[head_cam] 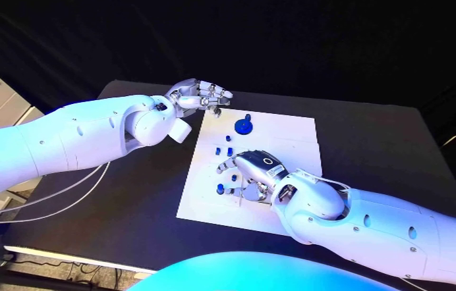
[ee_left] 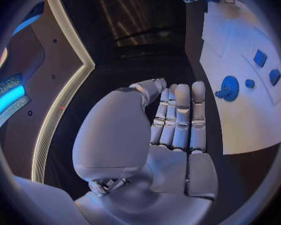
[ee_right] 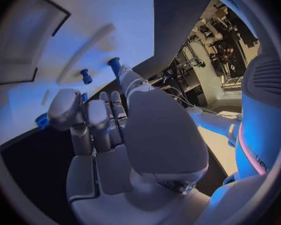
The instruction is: Assemble the parts on the task board
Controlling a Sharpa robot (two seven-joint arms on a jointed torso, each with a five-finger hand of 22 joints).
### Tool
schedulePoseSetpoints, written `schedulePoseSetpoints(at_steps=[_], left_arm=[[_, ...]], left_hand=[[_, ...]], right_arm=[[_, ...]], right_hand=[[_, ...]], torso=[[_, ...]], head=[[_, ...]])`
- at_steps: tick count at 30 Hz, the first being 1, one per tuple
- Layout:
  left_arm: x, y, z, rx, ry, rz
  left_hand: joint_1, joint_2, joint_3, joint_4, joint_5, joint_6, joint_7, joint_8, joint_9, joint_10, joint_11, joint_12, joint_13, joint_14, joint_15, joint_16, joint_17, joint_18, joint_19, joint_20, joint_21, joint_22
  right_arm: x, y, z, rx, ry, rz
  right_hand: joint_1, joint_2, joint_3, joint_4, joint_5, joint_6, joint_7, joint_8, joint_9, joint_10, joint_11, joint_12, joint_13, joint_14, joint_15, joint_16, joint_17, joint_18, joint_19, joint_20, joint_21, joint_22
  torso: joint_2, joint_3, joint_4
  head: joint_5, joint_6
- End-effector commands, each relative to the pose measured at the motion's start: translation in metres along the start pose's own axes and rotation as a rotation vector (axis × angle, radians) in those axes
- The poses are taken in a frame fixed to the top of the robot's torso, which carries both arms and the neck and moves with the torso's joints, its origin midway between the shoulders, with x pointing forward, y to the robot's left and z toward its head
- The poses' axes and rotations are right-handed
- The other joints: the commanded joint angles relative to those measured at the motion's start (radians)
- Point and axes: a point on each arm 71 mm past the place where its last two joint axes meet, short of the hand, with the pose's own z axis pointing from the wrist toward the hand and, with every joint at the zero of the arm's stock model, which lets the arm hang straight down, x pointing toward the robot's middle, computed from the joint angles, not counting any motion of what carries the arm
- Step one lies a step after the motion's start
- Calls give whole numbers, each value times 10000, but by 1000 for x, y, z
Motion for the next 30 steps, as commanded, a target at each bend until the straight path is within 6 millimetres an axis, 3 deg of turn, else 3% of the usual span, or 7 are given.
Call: schedulePoseSetpoints(at_steps=[1,10,13,19,21,24,30], left_arm=[[2,-1,0,31,187,-97],[-1,0,-2,22,115,-75],[-2,0,-3,45,81,-65],[1,-2,-5,282,111,-127],[3,-3,-5,365,123,-169],[6,-3,-7,475,148,-244],[12,-2,-9,558,233,-340]], left_hand=[[-90,3,13,-31,-9,-90,0,20,14,-62,6,61,-12,-6,42,-10,17,56,80,14,-27,-15],[-94,0,10,-33,-14,-93,1,21,14,-69,8,61,-14,-7,43,-12,20,56,81,15,-31,-18],[-94,0,10,-33,-14,-93,1,21,14,-69,8,61,-14,-7,43,-12,20,56,81,15,-31,-18],[-183,-56,-44,1,-25,-109,0,30,17,-91,17,68,-21,-15,57,-15,34,51,76,28,-63,-39],[-284,-98,-100,58,-21,-127,-4,37,21,-103,19,79,-26,-21,66,-16,48,49,66,42,-108,-69],[-544,-219,-280,229,-14,-174,-16,57,31,-138,22,104,-34,-32,86,-10,85,49,53,77,-250,-171],[-732,-297,-447,394,-31,-204,-24,83,45,-162,25,135,-36,-40,96,-4,117,52,73,101,-384,-276]], right_arm=[[-11,0,-6,-242,-783,340],[-52,-41,-44,962,-1610,1470],[-67,-69,-62,2281,-1567,2480],[-80,-114,-105,4918,-731,4208],[-79,-121,-116,5475,-394,4549],[-75,-128,-134,6250,127,4878],[-63,-129,-157,7265,561,4509]], right_hand=[[373,-94,-335,613,45,-100,-38,-24,-36,-191,2,256,-26,-62,-26,-54,-74,82,-21,-4,-112,805],[373,197,-751,649,-8,-20,184,75,-47,467,-215,1028,57,121,-191,145,150,34,161,-121,219,887],[15,480,-445,651,-37,466,455,342,-4,2792,-575,1832,350,678,-493,829,1460,-330,792,-393,2428,1596],[-1334,360,-830,649,-45,640,194,739,111,4679,-918,2601,1301,943,-769,1390,2467,-538,1072,-651,3711,2050],[-1666,522,-1291,631,-34,502,78,1218,345,4526,-1030,3720,2699,931,-895,1380,2409,-582,1111,-774,3949,2157],[-1973,860,-1974,688,-46,284,-11,2156,969,5732,-1119,10862,11169,1161,-925,2009,3617,-731,1295,-844,4823,2369],[-2381,1072,-2449,694,-39,258,-112,2788,1386,6672,-1170,12710,13604,1354,-964,2501,4735,-893,1490,-847,5725,2587]], torso=[[-1,8,-14],[-13,-9,-7],[-36,-21,-18],[-70,-47,-31],[-66,-37,-35],[-63,-24,-53],[-80,-32,-73]], head=[[-38,37],[-234,147],[-432,166],[-769,183],[-830,189],[-1036,209],[-1257,206]])
